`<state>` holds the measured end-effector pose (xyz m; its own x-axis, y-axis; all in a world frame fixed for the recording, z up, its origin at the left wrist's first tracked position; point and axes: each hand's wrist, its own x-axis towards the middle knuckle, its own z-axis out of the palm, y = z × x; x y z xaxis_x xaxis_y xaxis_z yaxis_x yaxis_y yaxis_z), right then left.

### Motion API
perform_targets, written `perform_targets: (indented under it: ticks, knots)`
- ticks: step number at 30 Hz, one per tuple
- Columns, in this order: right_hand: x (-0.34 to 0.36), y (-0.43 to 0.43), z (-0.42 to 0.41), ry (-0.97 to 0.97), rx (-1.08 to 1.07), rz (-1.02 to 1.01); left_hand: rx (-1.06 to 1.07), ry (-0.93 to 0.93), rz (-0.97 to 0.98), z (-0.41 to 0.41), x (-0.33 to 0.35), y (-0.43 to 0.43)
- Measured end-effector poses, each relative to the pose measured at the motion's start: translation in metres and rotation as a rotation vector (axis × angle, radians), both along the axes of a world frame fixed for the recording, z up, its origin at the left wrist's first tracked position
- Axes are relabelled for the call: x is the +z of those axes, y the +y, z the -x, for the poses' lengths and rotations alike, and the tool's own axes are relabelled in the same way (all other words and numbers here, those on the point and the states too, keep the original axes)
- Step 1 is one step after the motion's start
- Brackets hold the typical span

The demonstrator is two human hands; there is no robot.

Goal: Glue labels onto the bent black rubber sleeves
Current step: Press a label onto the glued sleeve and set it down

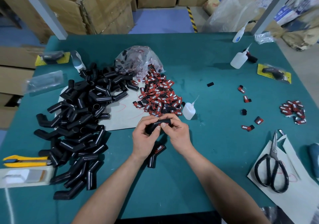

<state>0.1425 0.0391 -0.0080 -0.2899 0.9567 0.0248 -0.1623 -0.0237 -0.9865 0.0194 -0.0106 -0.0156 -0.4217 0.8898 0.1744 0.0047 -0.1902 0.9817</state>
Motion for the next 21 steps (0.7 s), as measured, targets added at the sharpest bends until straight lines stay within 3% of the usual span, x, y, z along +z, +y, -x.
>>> perform_targets:
  ticks: [21]
  knots:
    - [-0.0006,-0.0013,0.0005,-0.041,-0.025,-0.044,0.061,-0.048,0.049,0.0021,0.0009,0.0022]
